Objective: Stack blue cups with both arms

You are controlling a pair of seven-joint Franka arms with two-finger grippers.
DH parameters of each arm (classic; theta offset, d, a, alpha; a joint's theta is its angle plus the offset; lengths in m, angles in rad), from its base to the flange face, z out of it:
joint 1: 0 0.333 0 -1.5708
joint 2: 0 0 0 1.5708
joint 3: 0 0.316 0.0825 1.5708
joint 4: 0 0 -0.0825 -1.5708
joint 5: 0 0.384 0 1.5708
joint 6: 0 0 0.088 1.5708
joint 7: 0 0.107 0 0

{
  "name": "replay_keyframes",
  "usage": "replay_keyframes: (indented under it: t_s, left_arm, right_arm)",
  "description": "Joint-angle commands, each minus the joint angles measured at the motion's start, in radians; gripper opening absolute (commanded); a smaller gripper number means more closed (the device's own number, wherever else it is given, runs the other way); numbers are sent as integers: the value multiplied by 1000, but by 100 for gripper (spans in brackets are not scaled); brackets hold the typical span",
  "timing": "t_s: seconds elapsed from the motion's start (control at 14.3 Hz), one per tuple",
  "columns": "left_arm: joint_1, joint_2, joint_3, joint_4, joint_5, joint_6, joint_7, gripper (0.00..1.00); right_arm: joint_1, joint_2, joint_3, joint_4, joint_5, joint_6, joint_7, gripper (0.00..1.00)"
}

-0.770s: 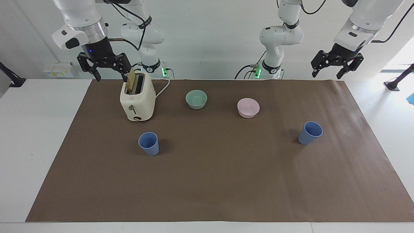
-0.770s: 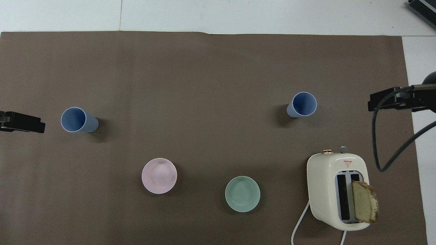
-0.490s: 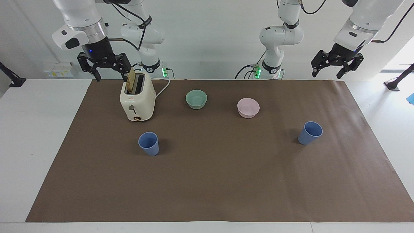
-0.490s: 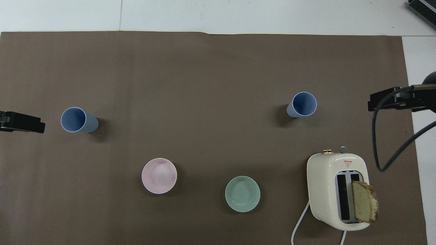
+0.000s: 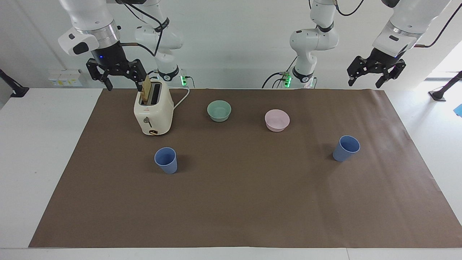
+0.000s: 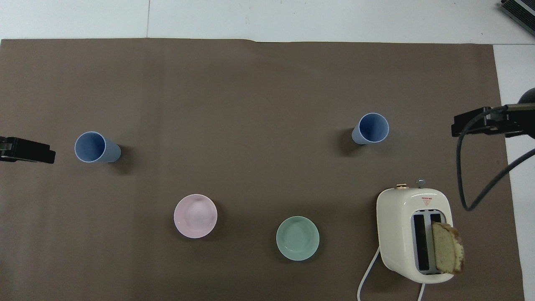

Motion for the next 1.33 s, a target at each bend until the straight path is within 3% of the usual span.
replay_keyframes:
  t_s: [0.0, 0.28, 0.49, 1.26]
  left_arm:
    - [4, -28, 1, -31, -6, -2, 2, 100]
    - [7, -25, 1, -58, -6, 16, 5, 100]
    - [33, -17, 1, -126, -6, 111, 6, 100]
    - [108, 76, 1, -173, -4, 295, 22, 100]
  right_arm:
    - [-20, -21, 5, -21, 22, -2, -27, 100]
    - [-20, -21, 5, -21, 22, -3, -27, 100]
    - [-20, -21, 5, -21, 22, -3, -27, 100]
    - [-20, -21, 5, -21, 22, -2, -27, 100]
